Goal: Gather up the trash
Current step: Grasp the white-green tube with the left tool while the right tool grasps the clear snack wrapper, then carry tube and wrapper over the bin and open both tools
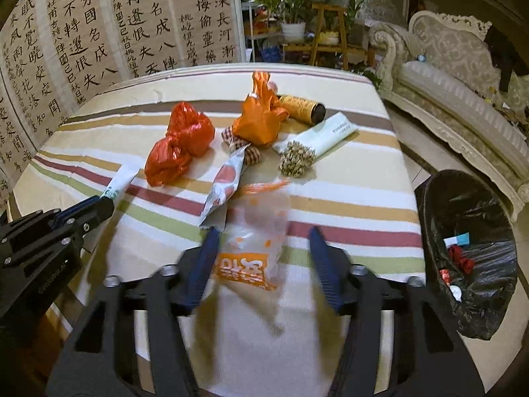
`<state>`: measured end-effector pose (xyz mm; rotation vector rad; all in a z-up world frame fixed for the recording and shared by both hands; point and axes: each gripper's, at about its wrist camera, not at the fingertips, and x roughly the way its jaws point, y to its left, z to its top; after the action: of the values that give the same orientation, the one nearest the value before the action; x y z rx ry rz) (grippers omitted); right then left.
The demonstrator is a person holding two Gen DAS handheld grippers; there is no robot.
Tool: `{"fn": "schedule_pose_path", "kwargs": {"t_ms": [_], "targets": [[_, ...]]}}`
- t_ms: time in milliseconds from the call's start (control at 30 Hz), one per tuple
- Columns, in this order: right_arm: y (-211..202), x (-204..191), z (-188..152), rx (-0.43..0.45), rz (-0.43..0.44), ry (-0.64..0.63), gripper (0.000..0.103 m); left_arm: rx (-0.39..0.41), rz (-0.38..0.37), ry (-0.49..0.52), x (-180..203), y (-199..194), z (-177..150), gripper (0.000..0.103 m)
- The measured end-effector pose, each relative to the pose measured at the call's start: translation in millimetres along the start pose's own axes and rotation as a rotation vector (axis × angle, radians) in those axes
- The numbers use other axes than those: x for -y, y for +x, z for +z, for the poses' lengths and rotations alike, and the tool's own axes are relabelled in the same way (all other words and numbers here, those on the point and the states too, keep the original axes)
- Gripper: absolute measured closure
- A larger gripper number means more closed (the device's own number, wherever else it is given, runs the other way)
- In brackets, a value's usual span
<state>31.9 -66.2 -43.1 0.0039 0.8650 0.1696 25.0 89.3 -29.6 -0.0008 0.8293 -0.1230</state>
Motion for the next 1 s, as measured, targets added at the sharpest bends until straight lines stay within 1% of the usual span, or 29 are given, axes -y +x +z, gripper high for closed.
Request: {"fn": "schedule_pose_path", "kwargs": {"t_ms": [67,100,167,200,267,433,667,833,1000], "targets": [[0.5,0.2,-2.3,-0.007,0.011,0.000,0.067,-0.001,-0.002,0.000,1.2,0.4,-0.6,0.090],[-0.6,0.3,-3.2,-0.005,0.014,-0.001,0.072,-0.002,-0.003,-0.001,1.5,0.6,-0.5,0.090],[-2.8,1.0,-4.8,-0.002,0.028,0.003,0.077,-0.002,-0.004,-0.001,3.4,0.4,-1.2,0.090],[-3.7,0.4,-5.3,0.000,0.031,0.001,0.083,-0.002,-0.004,-0.001,4.7,0.4,-1.3,0.090],[-5.8,-0.1,-7.4,0.006,0.038,-0.006,0.087,0.004,-0.008,0.002,7.8,-0.6,-2.0,0.090],[-15.1,3.0,-10.1,0.035,0.043,-0.006,0.088,0.009,-0.024,0.009,16.8,-3.4,-3.5,0.090],[-32.6,19.9,-9.1,0.076,0.037,0.023,0.089,0.032,-0.048,0.027,30.3,-13.4,-1.6,0.090],[-44.7,41.9,-7.0,0.113,0.004,0.056,0.089,0.060,-0.076,0.039,45.8,-22.0,2.1,0.090],[-57.2,77.2,-6.2,0.154,-0.072,0.108,0.089,0.085,-0.122,0.079,78.3,-25.6,8.5,0.090]]}}
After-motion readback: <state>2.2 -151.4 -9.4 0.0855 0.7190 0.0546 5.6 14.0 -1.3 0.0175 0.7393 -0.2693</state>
